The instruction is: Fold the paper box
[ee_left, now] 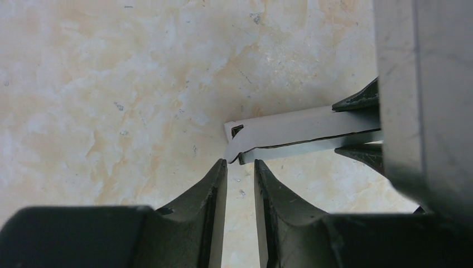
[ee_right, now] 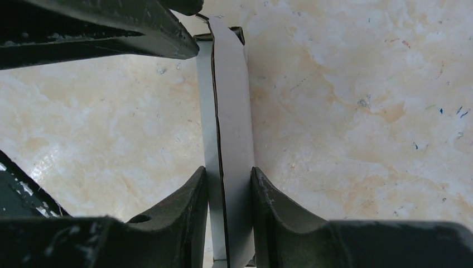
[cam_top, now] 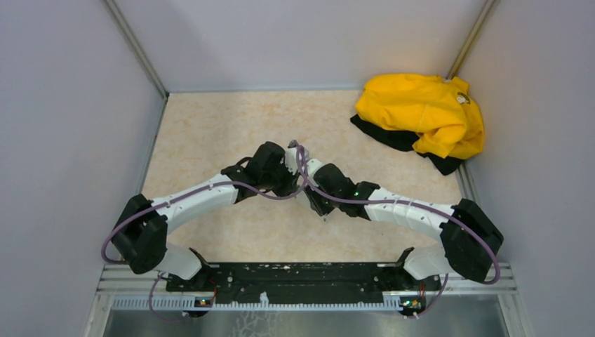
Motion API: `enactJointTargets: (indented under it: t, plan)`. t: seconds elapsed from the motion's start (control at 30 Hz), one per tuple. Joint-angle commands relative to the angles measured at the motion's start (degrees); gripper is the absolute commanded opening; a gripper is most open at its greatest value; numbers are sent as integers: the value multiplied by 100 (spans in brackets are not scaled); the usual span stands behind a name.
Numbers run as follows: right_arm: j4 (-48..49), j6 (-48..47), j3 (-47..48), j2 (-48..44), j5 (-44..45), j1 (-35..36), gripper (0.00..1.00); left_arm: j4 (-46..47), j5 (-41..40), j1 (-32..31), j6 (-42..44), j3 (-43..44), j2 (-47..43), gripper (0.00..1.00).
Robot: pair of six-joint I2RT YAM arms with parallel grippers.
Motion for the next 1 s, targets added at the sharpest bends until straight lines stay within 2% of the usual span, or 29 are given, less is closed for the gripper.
enactJointTargets:
  t: [0.0,0.17,0.27,0.47,0.73,0.97]
  plan:
    - [-217,-163,-35,164,-252,149,17,653,-226,-58,108,-62,-501,31]
    - [-205,-100,-17,229,-252,121,17,1093,-239,-62,52,-530,-830,42]
    - [-157,-73,-26,202,-542,75,16,1517,-150,-70,42,-863,-990,45]
    - [-139,28,-29,136,-950,-185,16,1475,-123,-59,-12,-956,-1025,44]
    - [-218,100,52,257,-1524,-598,14,1880,-201,-64,-10,-1541,-1668,46]
    - [-252,59,112,302,-1894,-743,13,2117,-166,-63,106,-1666,-1452,45]
